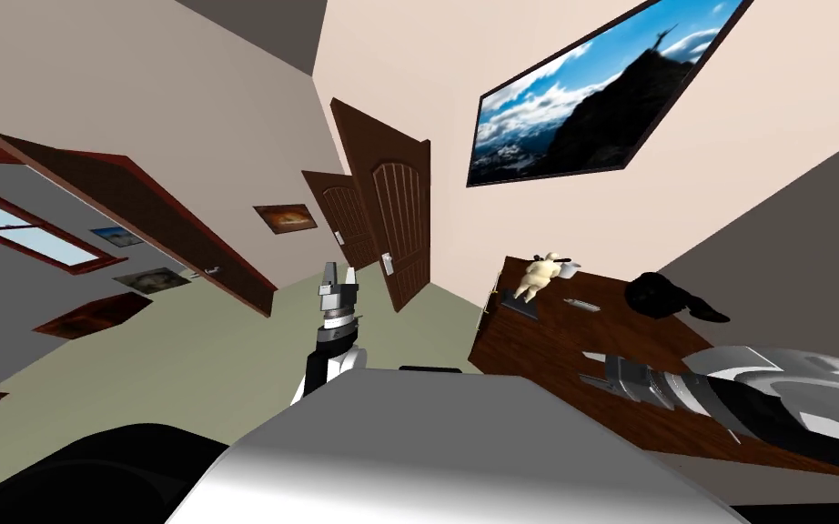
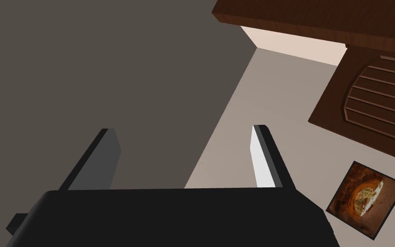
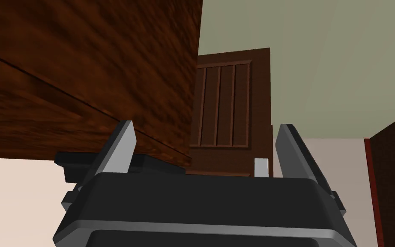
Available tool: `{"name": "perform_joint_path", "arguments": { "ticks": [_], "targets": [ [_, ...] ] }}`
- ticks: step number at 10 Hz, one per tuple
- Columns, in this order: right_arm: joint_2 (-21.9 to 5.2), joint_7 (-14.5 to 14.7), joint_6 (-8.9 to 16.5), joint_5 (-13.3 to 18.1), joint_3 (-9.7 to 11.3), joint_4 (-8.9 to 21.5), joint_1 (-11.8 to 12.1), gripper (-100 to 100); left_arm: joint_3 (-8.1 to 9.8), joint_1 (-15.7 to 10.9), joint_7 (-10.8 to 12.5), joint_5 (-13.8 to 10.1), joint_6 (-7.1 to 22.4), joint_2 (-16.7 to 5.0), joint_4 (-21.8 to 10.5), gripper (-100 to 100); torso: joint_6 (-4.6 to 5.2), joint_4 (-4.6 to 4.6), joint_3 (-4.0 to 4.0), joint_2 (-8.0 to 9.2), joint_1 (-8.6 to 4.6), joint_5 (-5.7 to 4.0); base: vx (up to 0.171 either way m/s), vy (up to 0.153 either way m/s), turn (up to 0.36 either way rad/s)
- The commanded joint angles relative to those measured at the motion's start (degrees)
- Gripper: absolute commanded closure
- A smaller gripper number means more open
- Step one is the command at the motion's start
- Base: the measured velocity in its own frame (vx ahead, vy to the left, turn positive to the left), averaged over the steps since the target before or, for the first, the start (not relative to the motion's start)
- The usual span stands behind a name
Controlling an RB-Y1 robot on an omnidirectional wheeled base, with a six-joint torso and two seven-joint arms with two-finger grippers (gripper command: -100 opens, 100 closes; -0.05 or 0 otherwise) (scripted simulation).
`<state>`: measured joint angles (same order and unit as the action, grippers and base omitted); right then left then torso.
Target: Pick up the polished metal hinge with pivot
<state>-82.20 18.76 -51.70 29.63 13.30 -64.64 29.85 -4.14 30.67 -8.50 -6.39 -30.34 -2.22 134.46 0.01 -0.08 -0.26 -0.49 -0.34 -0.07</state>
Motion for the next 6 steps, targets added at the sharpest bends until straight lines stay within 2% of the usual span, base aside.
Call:
{"name": "perform_joint_path", "arguments": {
  "ticks": [1, 2, 3, 4, 5, 6],
  "targets": [
    [-1.63, 0.45, -0.82, 1.07, 0.77, 2.86, -1.1, -100, 0.0, 0.0, 0.0, 0.0, 0.0, 0.0, 0.0, 0, 0.0, 0.0, 0.0, 0.0, 0.0, 0.0, 0.103, -0.063, 0.128],
    [-3.59, 0.81, -1.47, 2.32, 1.5, 4.62, -1.58, -100, 0.0, 0.0, 0.0, 0.0, 0.0, 0.0, 0.0, 0, 0.03, 0.0, 0.01, 0.04, 0.01, -0.01, 0.097, -0.086, 0.163],
    [-3.59, 0.81, -1.47, 2.32, 1.5, 6.14, -1.58, -100, 0.0, 0.0, 0.0, 0.0, 0.0, 0.0, 0.0, 0, 0.01, 0.01, 0.02, 0.05, -0.06, -0.02, 0.077, -0.069, 0.149],
    [-5.31, 1.14, -2.08, 3.53, 2.27, 8.01, -2.03, -100, 0.0, 0.0, 0.0, 0.0, 0.0, 0.0, 0.0, 0, 0.03, 0.02, 0.05, 0.12, -0.01, -0.03, 0.087, -0.059, 0.28],
    [-5.31, 1.14, -2.08, 3.53, 2.27, 8.93, -2.03, -100, 0.0, 0.0, 0.0, 0.0, 0.0, 0.0, 0.0, 0, -0.01, 0.01, 0.04, 0.09, 0.02, 0.0, 0.082, -0.077, 0.094],
    [-6.76, 1.44, -2.65, 4.7, 3.08, 10.81, -2.43, -100, 0.01, 0.01, 0.0, 0.0, 0.0, 0.0, 0.0, 0, 0.07, 0.02, 0.06, 0.12, 0.0, -0.02, 0.115, -0.102, 0.118]
  ]
}}
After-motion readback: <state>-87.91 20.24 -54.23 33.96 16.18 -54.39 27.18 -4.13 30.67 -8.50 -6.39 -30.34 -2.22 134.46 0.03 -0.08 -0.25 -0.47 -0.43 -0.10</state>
